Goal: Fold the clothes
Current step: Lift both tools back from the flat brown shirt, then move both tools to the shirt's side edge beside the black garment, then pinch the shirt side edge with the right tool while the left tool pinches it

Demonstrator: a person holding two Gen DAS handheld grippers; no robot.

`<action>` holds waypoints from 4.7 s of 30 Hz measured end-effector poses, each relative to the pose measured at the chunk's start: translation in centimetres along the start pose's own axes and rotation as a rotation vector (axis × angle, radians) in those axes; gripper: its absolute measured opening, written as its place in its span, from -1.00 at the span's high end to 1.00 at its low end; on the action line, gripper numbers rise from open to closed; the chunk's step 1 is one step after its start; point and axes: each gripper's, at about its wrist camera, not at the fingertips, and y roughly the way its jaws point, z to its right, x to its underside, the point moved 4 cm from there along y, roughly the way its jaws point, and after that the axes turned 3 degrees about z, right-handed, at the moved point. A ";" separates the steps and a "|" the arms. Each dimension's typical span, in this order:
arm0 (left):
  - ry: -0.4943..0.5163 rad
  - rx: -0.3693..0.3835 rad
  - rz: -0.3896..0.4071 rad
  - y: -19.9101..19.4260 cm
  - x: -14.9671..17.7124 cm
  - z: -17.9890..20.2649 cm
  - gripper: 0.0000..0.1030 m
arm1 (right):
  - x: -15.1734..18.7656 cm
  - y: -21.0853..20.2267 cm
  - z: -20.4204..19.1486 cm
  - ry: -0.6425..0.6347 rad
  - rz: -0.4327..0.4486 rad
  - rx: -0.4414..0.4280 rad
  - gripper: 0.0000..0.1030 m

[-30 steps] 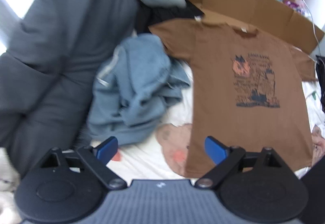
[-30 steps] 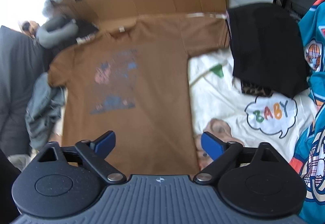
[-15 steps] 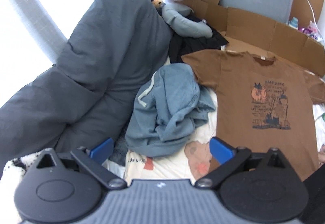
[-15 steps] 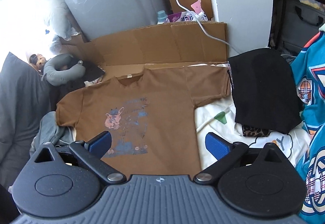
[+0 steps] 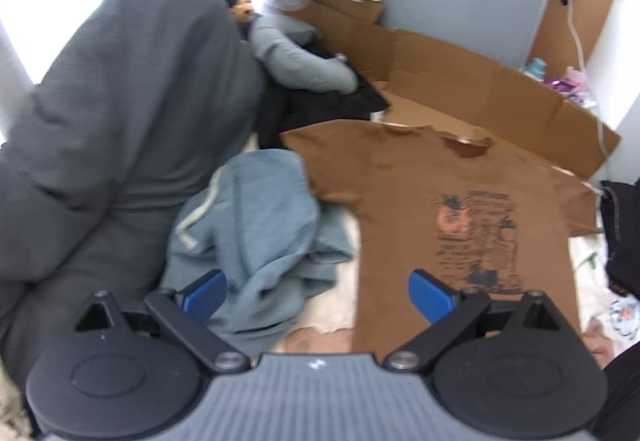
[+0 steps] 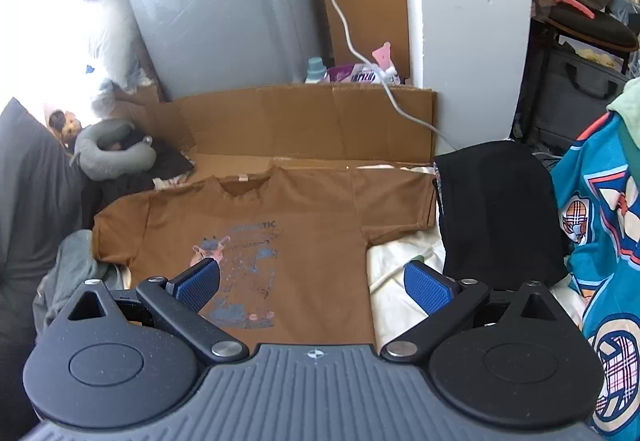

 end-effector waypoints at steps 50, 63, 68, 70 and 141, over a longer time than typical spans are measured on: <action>0.221 0.353 -0.038 20.3 -12.9 37.6 -0.73 | -6.7 16.6 12.7 0.282 -0.001 0.125 -0.96; 0.426 0.428 -0.031 25.0 -6.4 44.9 -0.63 | 1.1 25.3 15.2 0.342 -0.018 0.031 -0.36; 0.407 0.462 -0.031 28.1 -4.9 46.5 -0.34 | 4.2 28.7 15.9 0.372 -0.017 0.058 -0.25; 0.414 0.479 -0.027 29.1 -4.3 47.2 -0.06 | 4.8 30.0 16.2 0.389 -0.014 0.076 -0.09; 0.458 0.630 -0.111 40.8 4.1 53.0 0.74 | 8.3 39.2 20.2 0.330 -0.013 0.227 0.61</action>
